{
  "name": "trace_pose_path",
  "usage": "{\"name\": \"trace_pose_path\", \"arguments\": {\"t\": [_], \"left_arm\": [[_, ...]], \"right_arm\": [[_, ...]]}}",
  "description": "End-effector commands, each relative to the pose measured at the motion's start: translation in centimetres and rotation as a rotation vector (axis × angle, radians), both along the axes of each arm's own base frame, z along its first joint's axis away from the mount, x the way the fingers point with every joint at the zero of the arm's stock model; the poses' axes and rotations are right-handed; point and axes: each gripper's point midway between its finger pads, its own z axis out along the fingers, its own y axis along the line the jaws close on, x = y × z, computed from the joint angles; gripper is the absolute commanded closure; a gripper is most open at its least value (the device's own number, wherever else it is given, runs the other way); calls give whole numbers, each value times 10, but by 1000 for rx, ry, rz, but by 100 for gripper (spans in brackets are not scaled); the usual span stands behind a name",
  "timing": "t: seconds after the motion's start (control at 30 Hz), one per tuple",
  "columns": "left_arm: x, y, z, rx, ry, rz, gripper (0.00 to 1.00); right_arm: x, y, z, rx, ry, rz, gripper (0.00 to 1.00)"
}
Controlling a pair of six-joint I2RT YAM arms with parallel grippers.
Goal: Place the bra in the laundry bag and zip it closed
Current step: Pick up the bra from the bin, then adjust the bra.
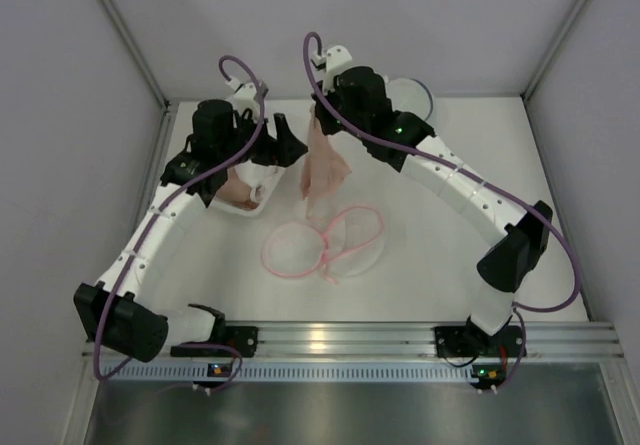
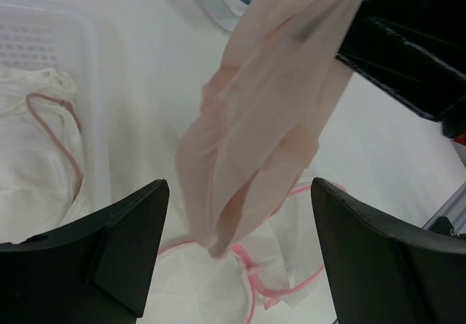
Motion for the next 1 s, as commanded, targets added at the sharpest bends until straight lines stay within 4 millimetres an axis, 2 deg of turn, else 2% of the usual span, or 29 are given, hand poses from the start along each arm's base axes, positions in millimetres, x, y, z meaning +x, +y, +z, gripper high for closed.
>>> {"name": "trace_pose_path", "arguments": {"t": [0.0, 0.07, 0.2, 0.27, 0.43, 0.47, 0.53, 0.57, 0.6, 0.67, 0.7, 0.97], "left_arm": [[19, 14, -27, 53, 32, 113, 16], [19, 15, -33, 66, 36, 114, 16], [14, 18, -44, 83, 41, 120, 16], [12, 17, -44, 73, 29, 116, 16], [13, 16, -65, 60, 55, 159, 16], [15, 11, -62, 24, 45, 158, 16], [13, 1, -71, -6, 55, 132, 17], [15, -6, -66, -50, 37, 126, 17], [12, -13, -73, -62, 50, 105, 17], [12, -20, -76, -105, 56, 93, 17], [11, -27, -73, -133, 38, 60, 17], [6, -42, -84, -137, 63, -6, 16]], "right_arm": [[-13, -32, 34, -5, -52, -32, 100], [-17, -37, 31, -14, -58, -26, 100], [-37, -44, 47, 18, -90, 39, 100], [-43, -42, 47, 32, -87, 71, 100], [-54, -46, 54, 63, -86, 89, 100], [-56, -46, 55, 66, -83, 91, 100], [-59, -48, 56, 70, -86, 102, 100], [-60, -49, 57, 66, -93, 103, 100], [-62, -52, 59, 65, -100, 103, 100], [-64, -54, 59, 56, -107, 104, 100], [-66, -59, 65, 64, -121, 103, 100], [-72, -75, 74, 80, -155, 70, 100]]}}
